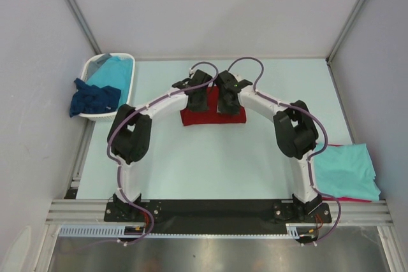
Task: Fold and stack the t-shirts
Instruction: Smooth out wrinkles on the folded tshirt
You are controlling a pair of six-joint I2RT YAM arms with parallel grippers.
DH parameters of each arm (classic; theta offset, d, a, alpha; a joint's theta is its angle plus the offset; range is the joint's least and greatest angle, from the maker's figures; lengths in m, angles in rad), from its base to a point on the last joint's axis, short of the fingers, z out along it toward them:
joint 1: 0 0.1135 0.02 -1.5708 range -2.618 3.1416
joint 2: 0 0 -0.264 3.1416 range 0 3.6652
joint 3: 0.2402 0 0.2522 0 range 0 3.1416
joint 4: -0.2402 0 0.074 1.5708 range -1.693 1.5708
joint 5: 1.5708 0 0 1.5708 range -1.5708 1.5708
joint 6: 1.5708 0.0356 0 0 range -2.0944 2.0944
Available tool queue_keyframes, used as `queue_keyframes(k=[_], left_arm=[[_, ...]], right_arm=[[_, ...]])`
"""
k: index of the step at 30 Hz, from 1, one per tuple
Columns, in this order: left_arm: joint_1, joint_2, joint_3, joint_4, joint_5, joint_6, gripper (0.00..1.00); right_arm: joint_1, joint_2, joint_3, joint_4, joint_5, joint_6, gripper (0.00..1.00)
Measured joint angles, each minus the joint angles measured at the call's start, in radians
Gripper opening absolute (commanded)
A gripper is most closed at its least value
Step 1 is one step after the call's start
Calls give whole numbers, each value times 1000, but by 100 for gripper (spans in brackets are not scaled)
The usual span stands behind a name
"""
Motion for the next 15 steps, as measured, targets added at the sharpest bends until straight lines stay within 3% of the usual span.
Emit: queue_keyframes(k=[15], left_arm=[[39, 114, -8, 42, 98, 0, 24]], right_arm=[[-24, 53, -32, 58, -48, -2, 51]])
